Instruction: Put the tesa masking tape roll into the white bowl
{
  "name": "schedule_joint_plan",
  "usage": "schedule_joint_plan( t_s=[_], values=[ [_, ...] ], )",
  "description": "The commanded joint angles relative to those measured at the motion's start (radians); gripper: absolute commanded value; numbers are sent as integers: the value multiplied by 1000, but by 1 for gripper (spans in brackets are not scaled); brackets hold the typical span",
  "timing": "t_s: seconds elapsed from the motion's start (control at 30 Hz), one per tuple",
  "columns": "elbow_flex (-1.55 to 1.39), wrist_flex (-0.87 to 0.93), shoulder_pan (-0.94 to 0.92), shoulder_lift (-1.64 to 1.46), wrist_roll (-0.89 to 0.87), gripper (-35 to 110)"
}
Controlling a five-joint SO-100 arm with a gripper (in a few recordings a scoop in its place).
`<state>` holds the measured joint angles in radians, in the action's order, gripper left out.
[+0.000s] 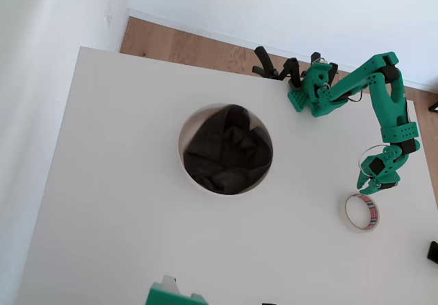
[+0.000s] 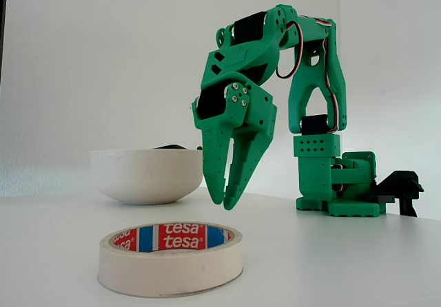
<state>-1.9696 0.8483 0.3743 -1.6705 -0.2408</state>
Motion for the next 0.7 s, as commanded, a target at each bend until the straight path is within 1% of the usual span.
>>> schedule_joint_plan(
  t_s=[0.0,0.1,0.4,0.67],
  values=[
    [64,-14,8,-28,-15,10],
    [64,-12,-2,-40,-18,14],
    [64,-11,5,-15,-34,14],
    [64,-44,34,58,-61,14]
  ],
)
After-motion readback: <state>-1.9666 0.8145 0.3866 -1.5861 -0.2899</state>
